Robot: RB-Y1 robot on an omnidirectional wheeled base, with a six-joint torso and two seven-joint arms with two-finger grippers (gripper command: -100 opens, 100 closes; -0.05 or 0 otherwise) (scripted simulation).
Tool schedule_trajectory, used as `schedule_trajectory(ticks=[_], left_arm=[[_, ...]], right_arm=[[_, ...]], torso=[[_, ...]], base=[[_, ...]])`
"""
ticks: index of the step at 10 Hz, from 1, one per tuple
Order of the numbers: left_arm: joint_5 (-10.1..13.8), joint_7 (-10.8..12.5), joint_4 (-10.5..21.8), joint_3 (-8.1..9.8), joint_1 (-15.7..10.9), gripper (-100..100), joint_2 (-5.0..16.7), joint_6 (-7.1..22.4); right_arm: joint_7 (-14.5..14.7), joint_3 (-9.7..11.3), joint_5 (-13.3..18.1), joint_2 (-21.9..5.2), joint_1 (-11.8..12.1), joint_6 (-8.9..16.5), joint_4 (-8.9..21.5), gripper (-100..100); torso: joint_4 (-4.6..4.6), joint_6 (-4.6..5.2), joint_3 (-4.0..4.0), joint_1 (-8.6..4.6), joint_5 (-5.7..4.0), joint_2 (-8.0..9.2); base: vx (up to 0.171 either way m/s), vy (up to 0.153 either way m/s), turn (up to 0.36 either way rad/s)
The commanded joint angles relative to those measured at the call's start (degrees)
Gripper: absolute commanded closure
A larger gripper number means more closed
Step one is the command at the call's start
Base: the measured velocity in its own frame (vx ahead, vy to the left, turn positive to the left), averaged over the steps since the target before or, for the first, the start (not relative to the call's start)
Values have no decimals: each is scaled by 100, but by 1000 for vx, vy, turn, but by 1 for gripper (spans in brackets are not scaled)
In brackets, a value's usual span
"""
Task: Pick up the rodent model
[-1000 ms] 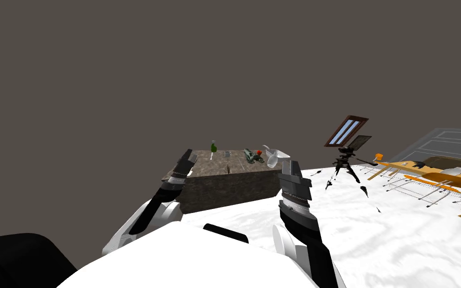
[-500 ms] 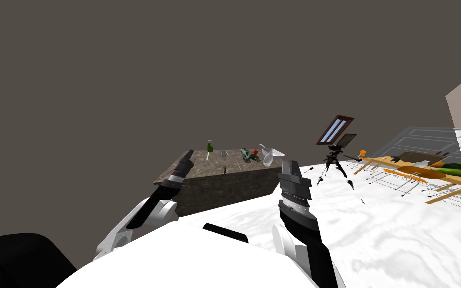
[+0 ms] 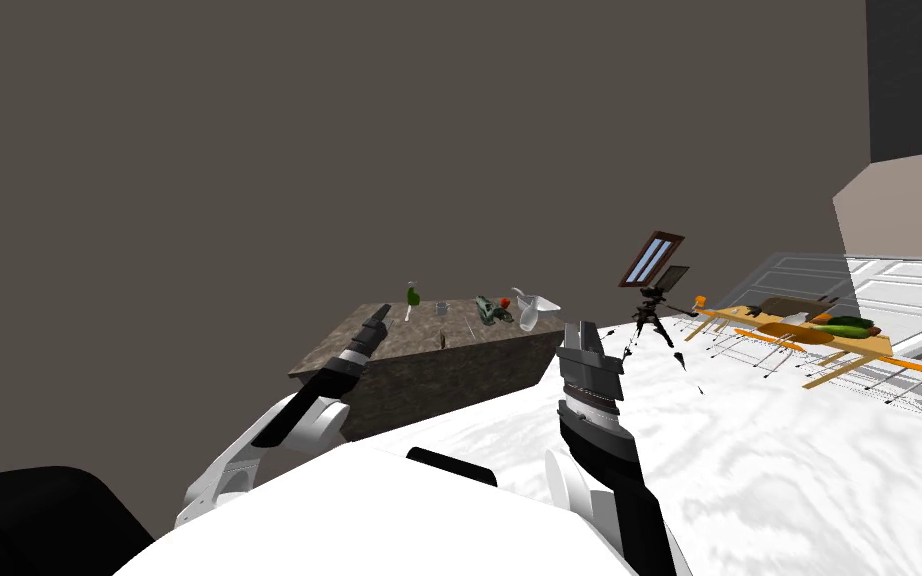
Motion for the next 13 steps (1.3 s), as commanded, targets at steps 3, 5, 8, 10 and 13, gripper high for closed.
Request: schedule_trajectory(ticks=[3, 5, 8, 10, 13], left_arm=[[372, -136, 19, 122, 21, -100, 367, 585], [543, -206, 30, 168, 29, -100, 533, 900], [714, -274, 42, 213, 36, -100, 699, 1439], [883, -340, 56, 255, 42, -100, 867, 1787], [1215, -463, 94, 328, 50, -100, 1207, 2295]], right_arm=[[0, 0, 0, 0, 0, 0, 0, 0], [0, 0, 0, 0, 0, 0, 0, 0], [0, 0, 0, 0, 0, 0, 0, 0], [0, 0, 0, 0, 0, 0, 0, 0], [0, 0, 0, 0, 0, 0, 0, 0]], torso=[[0, -1, 1, 2, 1, 1], [0, 0, -1, 2, 0, -1], [0, 1, -1, -3, -1, -2], [-1, 1, -2, -2, -1, -4], [-1, -1, -2, 1, 0, -2]], base=[[26, -38, -100], [32, -40, -107], [30, -41, -82], [35, -38, -95], [38, -37, -110]])
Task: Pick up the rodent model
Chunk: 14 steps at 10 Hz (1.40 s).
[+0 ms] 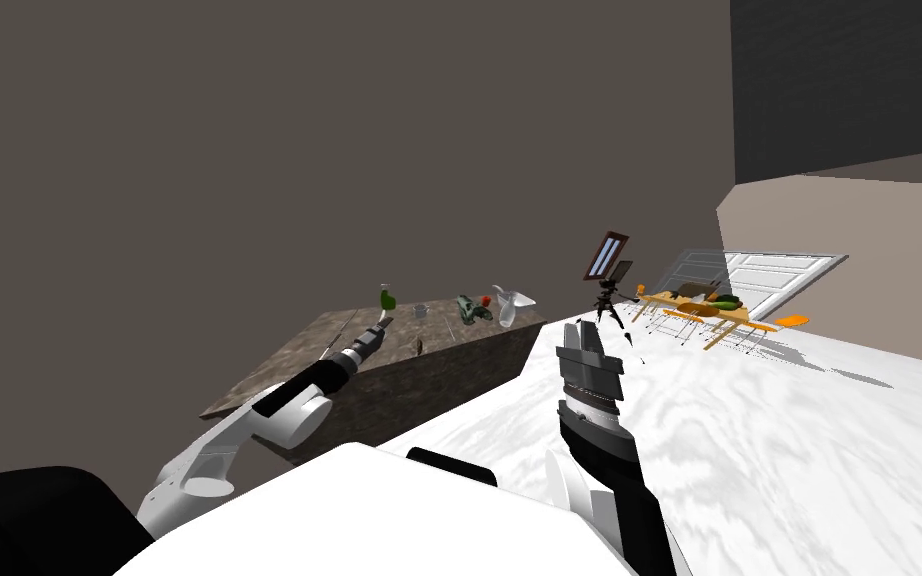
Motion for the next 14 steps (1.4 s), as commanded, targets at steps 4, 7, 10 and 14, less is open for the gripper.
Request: schedule_trajectory(ticks=[4, 7, 10, 14], left_arm=[[217, -110, 14, 26, 7, -100, 214, 678], [526, -212, 73, 72, 5, -100, 549, 1163], [674, -256, 107, 88, 1, -100, 711, 1722], [954, -333, 185, 105, -12, -100, 1021, 2304]], right_arm=[[0, 0, 0, 0, 0, 0, 0, 0], [0, 0, 0, 0, 0, 0, 0, 0], [0, 0, 0, 0, 0, 0, 0, 0], [0, -1, 0, 0, 1, 0, 0, 0]], torso=[[1, -1, 2, 5, 1, 3], [0, -3, 0, 3, 1, 1], [-1, -1, -1, 1, 0, -1], [1, -5, 3, 9, 2, 6]], base=[[31, -21, -60], [41, -30, -108], [44, -25, -85], [42, -12, -68]])
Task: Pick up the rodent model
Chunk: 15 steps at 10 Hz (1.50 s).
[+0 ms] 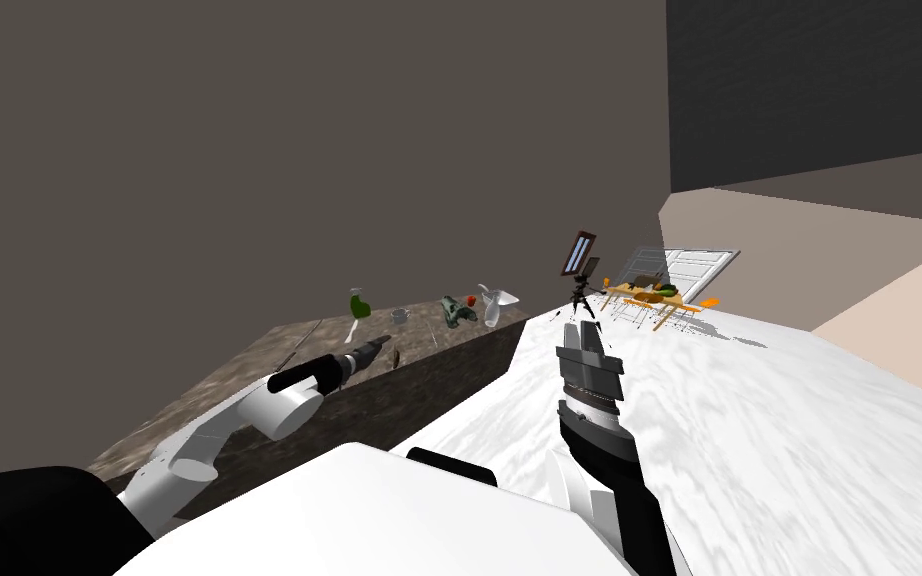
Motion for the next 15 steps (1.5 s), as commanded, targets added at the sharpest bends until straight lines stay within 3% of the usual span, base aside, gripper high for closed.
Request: schedule_trajectory(ticks=[1, 4, 6, 15], left_arm=[[87, -17, 23, 16, -1, -100, 91, 261], [348, -79, 111, 16, -20, -100, 378, 753], [348, -79, 111, 16, -20, -100, 378, 945], [915, -190, 324, -24, -79, -100, 1025, 2428]], right_arm=[[0, 0, 0, 0, 0, 0, 0, 0], [0, 0, 0, 0, 0, 0, 0, 0], [0, 0, 0, 0, 0, 0, 0, 0], [0, 0, 0, 0, 1, 0, 0, 0]], torso=[[0, 0, 0, 0, 0, 0], [-1, -3, -3, 0, 0, -3], [-1, -3, -2, 4, 1, -2], [-1, -4, -1, 5, 1, -1]], base=[[41, -16, -80], [53, -13, -97], [30, -4, -26], [47, -5, -79]])
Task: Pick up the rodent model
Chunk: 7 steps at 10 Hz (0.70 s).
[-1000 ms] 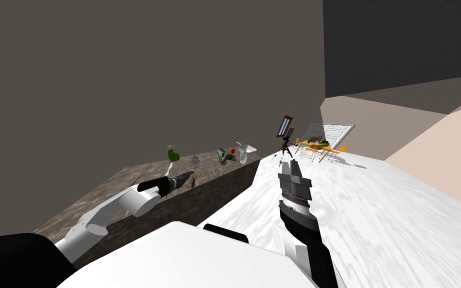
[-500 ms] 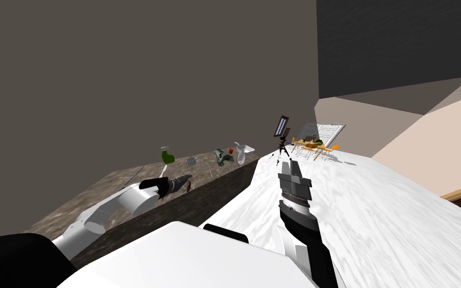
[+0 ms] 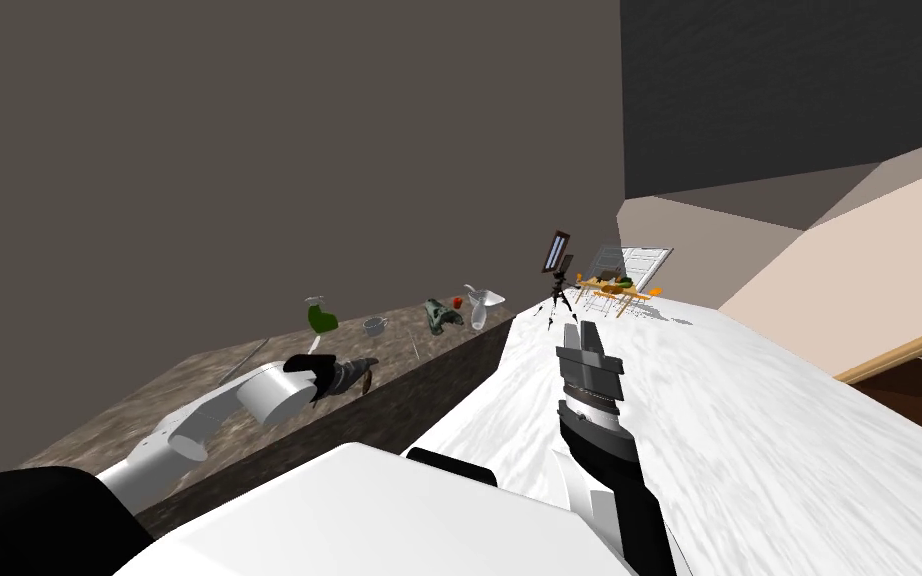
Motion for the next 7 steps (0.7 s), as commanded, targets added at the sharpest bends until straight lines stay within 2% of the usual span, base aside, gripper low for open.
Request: schedule_trajectory(ticks=[1, 2, 5, 6, 7], left_arm=[[36, -5, 23, -21, -23, -100, 51, 223], [134, -23, 58, -30, -34, -100, 168, 412], [225, -39, 90, -39, -45, -100, 279, 752], [310, -54, 119, -48, -55, -100, 383, 973], [310, -54, 119, -48, -55, -100, 383, 990]], right_arm=[[0, 0, 0, 0, 0, 0, 0, 0], [0, 0, 0, 0, 0, 0, 0, 0], [0, 0, 0, 0, 0, 0, 0, 0], [0, 0, 0, 0, 0, 0, 0, 0], [0, 0, 0, 0, 0, 0, 0, 0]], torso=[[0, 0, 0, 0, 0, 0], [0, -1, 0, 1, 0, 1], [1, 0, 1, -1, 0, 3], [1, -2, 2, 0, 0, 4], [1, -1, 2, -1, 0, 3]], base=[[44, 1, -59], [48, 0, -91], [38, -1, -57], [42, -3, -65], [32, -1, -41]])
